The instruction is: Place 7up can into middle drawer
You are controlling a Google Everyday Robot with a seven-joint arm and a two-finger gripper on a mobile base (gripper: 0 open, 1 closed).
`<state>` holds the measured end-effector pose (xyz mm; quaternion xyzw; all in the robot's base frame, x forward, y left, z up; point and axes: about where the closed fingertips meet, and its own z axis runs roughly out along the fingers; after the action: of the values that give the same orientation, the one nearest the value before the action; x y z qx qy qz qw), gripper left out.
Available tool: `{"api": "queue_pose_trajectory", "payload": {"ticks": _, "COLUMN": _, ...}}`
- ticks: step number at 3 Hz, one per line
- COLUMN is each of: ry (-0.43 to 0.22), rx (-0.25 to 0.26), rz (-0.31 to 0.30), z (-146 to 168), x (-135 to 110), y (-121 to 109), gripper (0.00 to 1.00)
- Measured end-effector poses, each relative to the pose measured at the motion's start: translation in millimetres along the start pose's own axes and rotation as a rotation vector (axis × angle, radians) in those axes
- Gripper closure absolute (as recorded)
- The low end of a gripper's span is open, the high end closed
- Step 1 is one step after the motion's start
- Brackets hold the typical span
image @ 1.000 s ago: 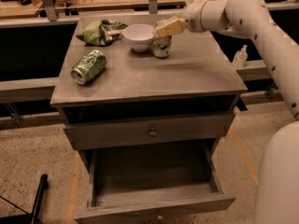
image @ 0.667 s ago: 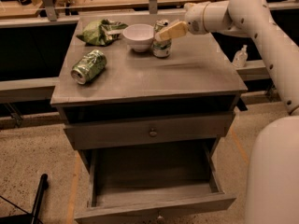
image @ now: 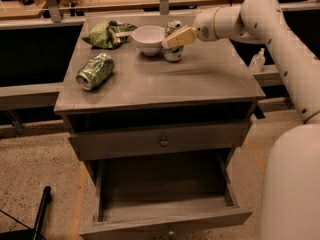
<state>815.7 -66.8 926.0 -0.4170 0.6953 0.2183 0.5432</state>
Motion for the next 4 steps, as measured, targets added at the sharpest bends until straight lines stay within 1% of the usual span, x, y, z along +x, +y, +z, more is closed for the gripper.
{"api": "queue_pose_trajectory", "payload": {"ticks": 1, "ry": -0.039, "rx": -0.021, "rz": 0.042, "z": 18.1, "x": 4.8, "y": 8.2, "gripper": 0.0}}
{"api": "queue_pose_trajectory", "payload": {"ticks": 2, "ry": -0.039, "rx": -0.026, "rz": 0.042, "z": 21.1, "x": 4.5, "y": 10.2, "gripper": 0.18}}
{"api": "queue_pose_trajectory", "payload": {"ticks": 4, "ry": -0.039, "rx": -0.036, "rz": 0.043, "z": 27.5, "x": 5.0, "y": 14.3, "gripper": 0.64}}
